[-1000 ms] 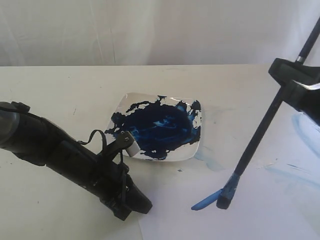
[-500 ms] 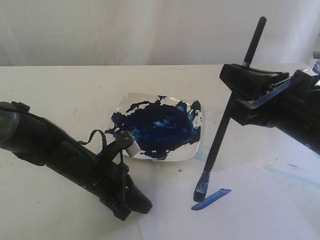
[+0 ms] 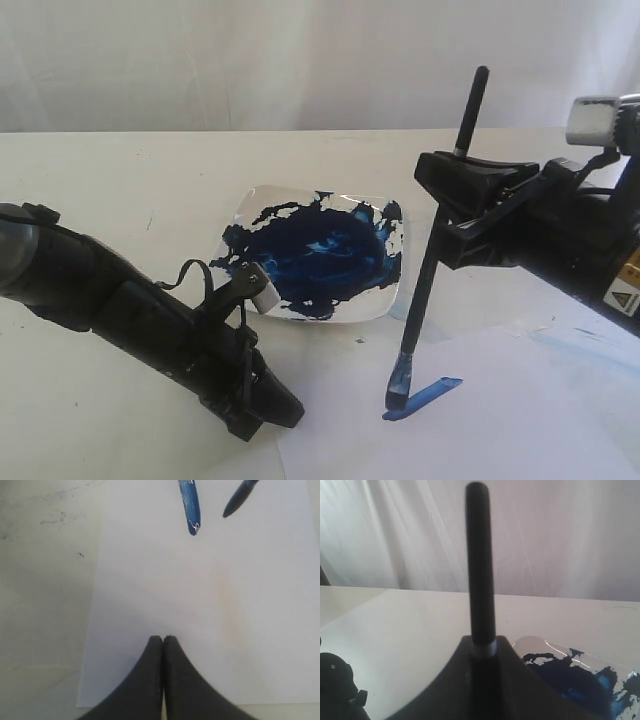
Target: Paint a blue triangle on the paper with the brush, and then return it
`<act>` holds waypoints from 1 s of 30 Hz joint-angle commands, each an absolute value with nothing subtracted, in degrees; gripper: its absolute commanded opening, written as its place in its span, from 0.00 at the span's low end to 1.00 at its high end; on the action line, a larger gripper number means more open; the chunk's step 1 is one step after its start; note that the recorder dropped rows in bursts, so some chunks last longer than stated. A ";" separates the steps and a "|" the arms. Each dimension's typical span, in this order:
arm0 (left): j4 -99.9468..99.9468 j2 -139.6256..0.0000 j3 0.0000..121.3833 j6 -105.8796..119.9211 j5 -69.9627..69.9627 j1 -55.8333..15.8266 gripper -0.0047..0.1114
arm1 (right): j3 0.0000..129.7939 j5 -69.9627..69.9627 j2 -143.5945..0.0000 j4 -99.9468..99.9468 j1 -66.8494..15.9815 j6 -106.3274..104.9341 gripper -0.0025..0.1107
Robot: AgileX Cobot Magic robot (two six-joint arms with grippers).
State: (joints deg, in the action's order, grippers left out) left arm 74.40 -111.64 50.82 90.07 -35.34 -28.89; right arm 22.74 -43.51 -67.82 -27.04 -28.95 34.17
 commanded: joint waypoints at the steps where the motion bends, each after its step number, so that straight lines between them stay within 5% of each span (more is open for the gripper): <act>1: 73.51 -111.56 50.80 89.91 -35.54 -29.24 0.04 | 22.80 -43.92 -68.24 -26.98 -29.07 33.13 0.02; 30: 73.23 -111.56 50.80 89.91 -35.44 -29.24 0.04 | 22.80 -45.57 -70.88 -26.54 -29.07 33.13 0.02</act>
